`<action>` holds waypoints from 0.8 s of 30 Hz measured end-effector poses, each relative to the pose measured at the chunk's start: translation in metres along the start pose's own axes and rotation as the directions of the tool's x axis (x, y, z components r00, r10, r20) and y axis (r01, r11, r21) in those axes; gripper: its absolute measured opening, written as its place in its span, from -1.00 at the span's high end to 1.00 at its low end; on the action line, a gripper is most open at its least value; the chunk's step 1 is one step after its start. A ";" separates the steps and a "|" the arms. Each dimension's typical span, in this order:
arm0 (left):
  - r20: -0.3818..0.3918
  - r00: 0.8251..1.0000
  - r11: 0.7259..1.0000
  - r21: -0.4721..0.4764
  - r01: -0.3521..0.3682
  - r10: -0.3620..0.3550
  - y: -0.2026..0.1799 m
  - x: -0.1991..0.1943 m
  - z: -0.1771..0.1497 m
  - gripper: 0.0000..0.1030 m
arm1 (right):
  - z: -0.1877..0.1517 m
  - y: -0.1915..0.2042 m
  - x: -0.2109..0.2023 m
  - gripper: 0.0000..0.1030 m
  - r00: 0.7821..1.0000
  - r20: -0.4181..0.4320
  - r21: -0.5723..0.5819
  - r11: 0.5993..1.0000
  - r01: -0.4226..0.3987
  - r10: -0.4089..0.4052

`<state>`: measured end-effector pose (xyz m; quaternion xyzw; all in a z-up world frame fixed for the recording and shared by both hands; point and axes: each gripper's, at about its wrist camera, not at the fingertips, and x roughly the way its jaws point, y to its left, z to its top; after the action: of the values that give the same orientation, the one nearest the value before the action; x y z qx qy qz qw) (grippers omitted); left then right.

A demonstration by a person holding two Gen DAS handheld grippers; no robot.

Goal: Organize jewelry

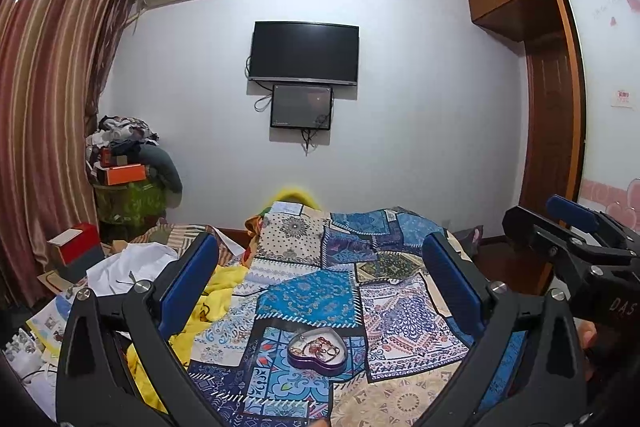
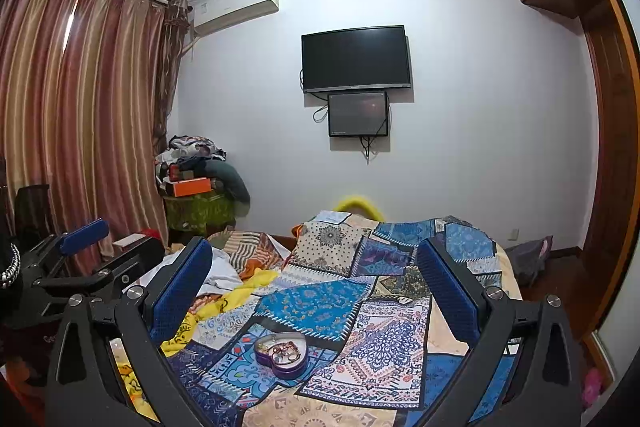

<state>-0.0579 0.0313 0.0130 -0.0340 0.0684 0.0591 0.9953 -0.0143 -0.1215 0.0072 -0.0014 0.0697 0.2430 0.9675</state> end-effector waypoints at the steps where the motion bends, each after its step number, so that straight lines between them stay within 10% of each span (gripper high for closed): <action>1: -0.001 1.000 1.000 0.001 0.001 -0.001 0.000 0.001 0.000 -0.99 | 0.000 0.000 0.000 -0.97 1.000 0.000 0.000 1.000 0.000 0.000; 24: -0.004 1.000 1.000 0.007 -0.001 0.002 0.001 0.006 -0.005 -0.99 | -0.001 -0.002 0.005 -0.97 1.000 -0.015 0.011 1.000 0.003 -0.003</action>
<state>-0.0532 0.0321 0.0070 -0.0304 0.0706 0.0596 0.9953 -0.0091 -0.1206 0.0055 0.0018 0.0782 0.2410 0.9674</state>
